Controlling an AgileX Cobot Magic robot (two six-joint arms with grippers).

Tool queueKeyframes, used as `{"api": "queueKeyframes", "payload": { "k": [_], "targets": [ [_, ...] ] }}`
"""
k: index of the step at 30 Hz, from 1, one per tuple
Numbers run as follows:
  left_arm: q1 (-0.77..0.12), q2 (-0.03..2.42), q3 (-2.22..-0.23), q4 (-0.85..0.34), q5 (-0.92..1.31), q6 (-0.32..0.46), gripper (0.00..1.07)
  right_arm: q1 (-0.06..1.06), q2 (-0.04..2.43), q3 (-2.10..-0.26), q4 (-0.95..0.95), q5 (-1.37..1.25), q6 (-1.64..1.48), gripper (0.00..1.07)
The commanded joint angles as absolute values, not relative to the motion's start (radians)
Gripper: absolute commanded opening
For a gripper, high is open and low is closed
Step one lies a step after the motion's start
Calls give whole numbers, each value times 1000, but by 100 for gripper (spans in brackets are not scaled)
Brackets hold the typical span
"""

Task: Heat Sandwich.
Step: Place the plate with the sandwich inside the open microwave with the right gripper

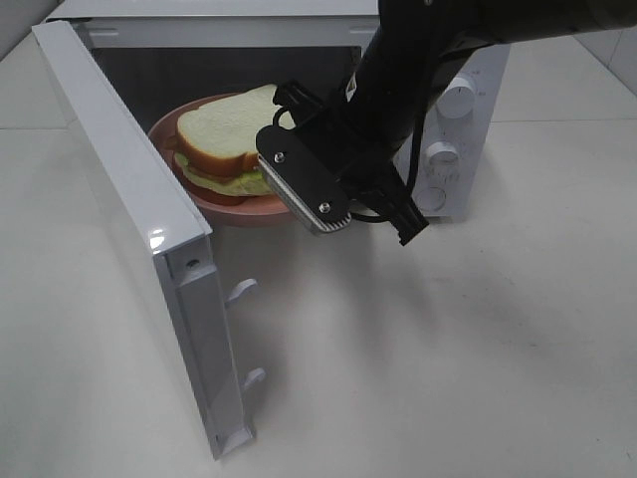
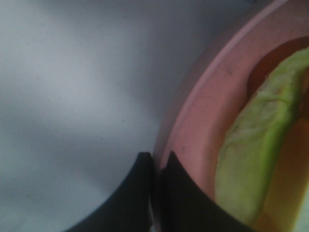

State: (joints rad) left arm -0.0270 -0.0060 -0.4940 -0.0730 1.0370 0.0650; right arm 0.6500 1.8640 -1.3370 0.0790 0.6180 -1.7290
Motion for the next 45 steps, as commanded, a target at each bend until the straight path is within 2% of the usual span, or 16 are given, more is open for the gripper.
{"api": "queueKeyframes", "payload": {
  "k": [1, 25, 31, 45],
  "targets": [
    [-24, -31, -494, -74, 1028, 66, 101, 646, 1884, -1381, 82, 610, -1716, 0],
    [-24, -31, -494, -74, 1028, 66, 101, 646, 2075, -1622, 48, 675, -1531, 1],
    [-24, -31, -494, -74, 1028, 66, 101, 646, 2120, -1686, -21, 674, -1427, 1],
    [-24, -31, -494, -74, 1028, 66, 101, 641, 2224, -1838, -52, 689, -1338, 1]
  ]
}}
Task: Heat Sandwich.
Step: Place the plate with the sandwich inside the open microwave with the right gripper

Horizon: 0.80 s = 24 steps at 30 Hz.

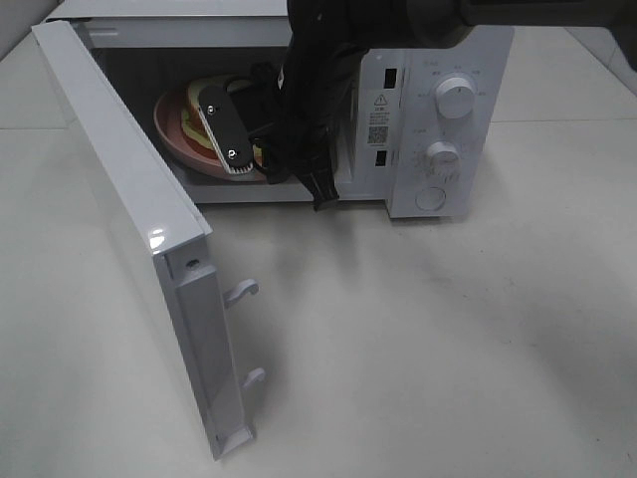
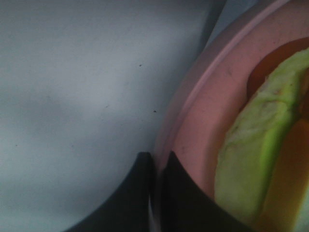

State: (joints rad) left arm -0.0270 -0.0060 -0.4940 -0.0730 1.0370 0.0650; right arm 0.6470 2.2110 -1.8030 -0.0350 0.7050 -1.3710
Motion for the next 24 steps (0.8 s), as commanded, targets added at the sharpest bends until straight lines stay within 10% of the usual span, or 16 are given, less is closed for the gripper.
{"api": "queueKeyframes", "payload": {
  "k": [1, 18, 24],
  "targets": [
    [-24, -31, -494, -74, 1028, 66, 101, 641, 2239, -1857, -53, 688, -1329, 1],
    [-24, -31, -494, -74, 1028, 66, 101, 606, 2327, -1972, -71, 685, -1311, 4],
    [-24, -31, -494, -74, 1028, 66, 101, 606, 2328, -1972, -71, 685, -1339, 24]
  ]
}}
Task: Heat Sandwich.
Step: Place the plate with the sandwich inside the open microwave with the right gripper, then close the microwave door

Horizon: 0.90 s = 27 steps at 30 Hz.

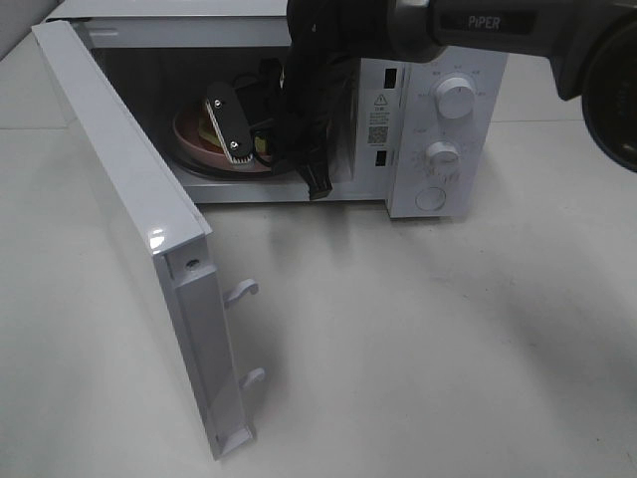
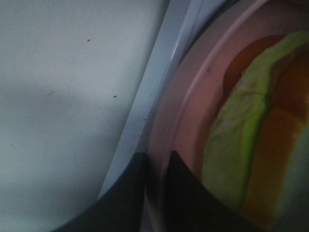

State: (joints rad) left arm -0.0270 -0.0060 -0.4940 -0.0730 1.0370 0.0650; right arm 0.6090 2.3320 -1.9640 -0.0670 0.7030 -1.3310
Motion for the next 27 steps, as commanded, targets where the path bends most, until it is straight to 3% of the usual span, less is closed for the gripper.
{"api": "queueKeyframes", "payload": {
  "k": [1, 2, 4, 5, 7, 11, 19, 27],
  "targets": [
    [-24, -31, -494, -74, 1028, 66, 101, 606, 2328, -1972, -71, 685, -1339, 24],
    [-24, -31, -494, -74, 1028, 66, 101, 606, 2328, -1972, -71, 685, -1335, 28],
    [-24, -31, -494, -74, 1028, 66, 101, 606, 2328, -1972, -71, 685, -1308, 48],
    [-24, -31, -494, -74, 1028, 66, 101, 606, 2328, -1972, -71, 685, -1308, 48],
    [-24, -31, -494, -74, 1028, 66, 101, 606, 2328, -1972, -71, 685, -1278, 64],
    [-24, -31, -494, -74, 1028, 66, 101, 606, 2327, -1972, -71, 685, -1239, 75],
    [-24, -31, -494, -74, 1028, 66, 101, 607, 2301, -1935, -71, 661, -1189, 77],
    [-24, -31, -494, -74, 1028, 66, 101, 609, 2196, -1771, -71, 555, -1189, 76]
  ]
}}
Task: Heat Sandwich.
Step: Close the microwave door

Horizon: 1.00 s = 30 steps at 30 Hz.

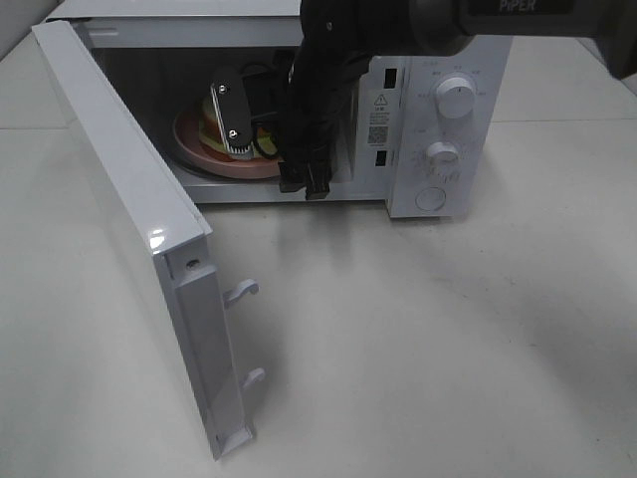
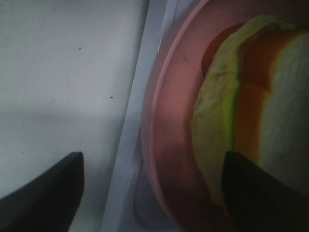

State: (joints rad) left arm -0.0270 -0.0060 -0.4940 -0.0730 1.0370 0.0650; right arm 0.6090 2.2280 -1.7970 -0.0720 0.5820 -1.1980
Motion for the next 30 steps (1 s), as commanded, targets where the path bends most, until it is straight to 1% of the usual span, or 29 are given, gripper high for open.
{"api": "queueKeyframes", "payload": {
  "k": [1, 14, 30],
  "targets": [
    [-24, -31, -494, -74, 1028, 66, 101, 609, 2196, -1771, -71, 555, -1189, 76],
    [-24, -31, -494, -74, 1028, 66, 101, 609, 2023, -1512, -71, 493, -1194, 76],
    [-24, -31, -494, -74, 1028, 66, 101, 609, 1850, -1334, -71, 503, -1186, 76]
  ]
}}
